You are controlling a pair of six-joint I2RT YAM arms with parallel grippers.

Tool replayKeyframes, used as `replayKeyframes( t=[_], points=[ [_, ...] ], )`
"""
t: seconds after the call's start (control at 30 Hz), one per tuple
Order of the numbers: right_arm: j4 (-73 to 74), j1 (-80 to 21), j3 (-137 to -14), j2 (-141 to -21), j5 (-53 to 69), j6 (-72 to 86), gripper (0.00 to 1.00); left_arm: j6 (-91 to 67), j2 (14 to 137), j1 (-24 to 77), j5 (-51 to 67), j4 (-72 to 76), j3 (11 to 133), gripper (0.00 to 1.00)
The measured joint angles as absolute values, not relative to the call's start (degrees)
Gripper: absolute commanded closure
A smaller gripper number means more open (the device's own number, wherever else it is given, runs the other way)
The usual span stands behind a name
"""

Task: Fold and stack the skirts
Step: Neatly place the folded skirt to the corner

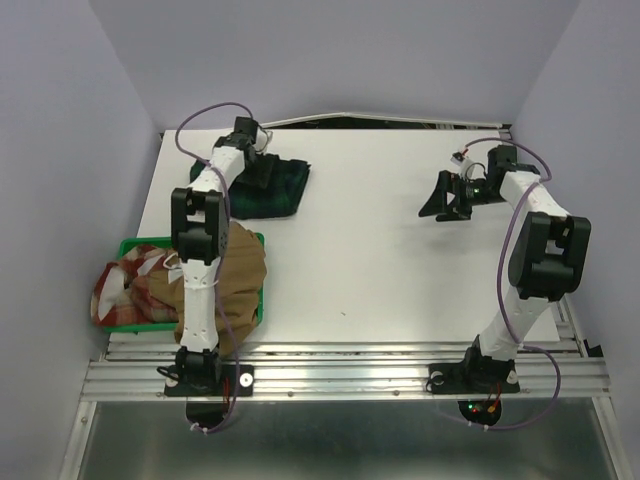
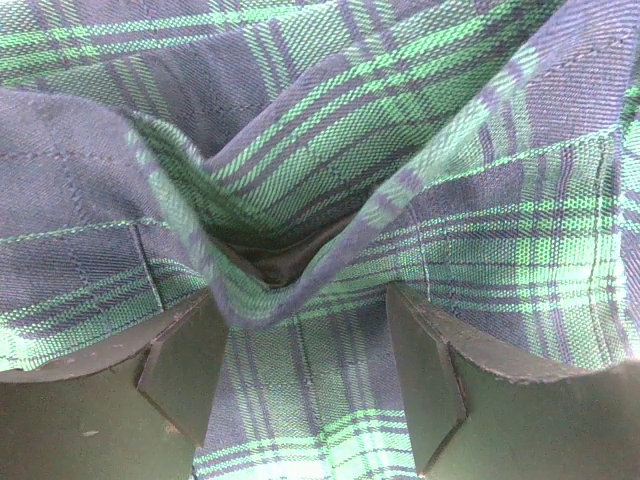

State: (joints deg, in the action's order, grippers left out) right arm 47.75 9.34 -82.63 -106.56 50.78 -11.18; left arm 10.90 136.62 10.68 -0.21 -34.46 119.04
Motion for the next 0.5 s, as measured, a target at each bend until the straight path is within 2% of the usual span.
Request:
replayKeyframes(
  t=[0.27, 0.5],
  points=[
    [47.8, 9.3, -80.9, -106.5, 51.1, -11.2, 0.00, 18.1, 128.4, 2.3, -0.4, -31.7, 105.2, 0.25],
    [47.8, 9.3, -80.7, -106.4, 51.5, -11.1, 0.00, 23.5, 122.1, -0.7, -0.2, -29.3, 95.6, 0.25]
  ],
)
